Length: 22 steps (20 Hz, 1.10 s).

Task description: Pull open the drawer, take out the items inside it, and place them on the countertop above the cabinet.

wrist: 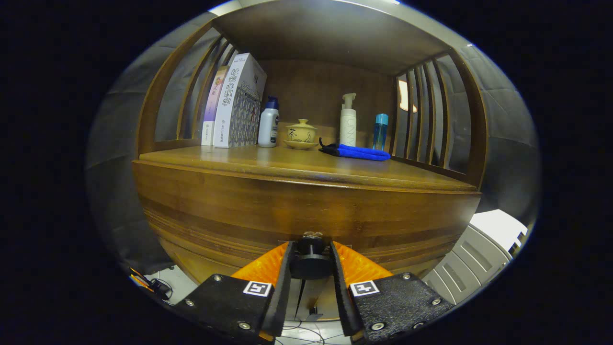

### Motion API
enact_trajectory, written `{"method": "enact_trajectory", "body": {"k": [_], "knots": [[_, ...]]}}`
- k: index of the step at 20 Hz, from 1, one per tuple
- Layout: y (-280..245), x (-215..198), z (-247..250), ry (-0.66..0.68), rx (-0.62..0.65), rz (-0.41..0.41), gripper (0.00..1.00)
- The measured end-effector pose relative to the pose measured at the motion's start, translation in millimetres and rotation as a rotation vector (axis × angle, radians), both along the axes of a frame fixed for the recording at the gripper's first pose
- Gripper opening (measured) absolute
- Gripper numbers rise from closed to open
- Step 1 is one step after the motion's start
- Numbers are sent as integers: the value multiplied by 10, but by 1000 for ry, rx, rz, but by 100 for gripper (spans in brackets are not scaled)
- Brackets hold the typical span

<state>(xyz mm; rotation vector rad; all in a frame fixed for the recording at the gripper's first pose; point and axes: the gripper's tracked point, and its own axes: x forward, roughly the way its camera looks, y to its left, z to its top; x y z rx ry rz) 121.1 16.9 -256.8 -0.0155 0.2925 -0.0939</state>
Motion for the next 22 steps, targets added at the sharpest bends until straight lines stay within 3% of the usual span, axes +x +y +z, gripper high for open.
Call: {"method": "enact_trajectory", "body": {"k": [6, 11, 22], "knots": [[-8, -16, -36, 6, -9, -22, 31], [-4, -183, -29, 17, -10, -24, 31], [49, -1003, -4, 40, 28, -27, 31]]}}
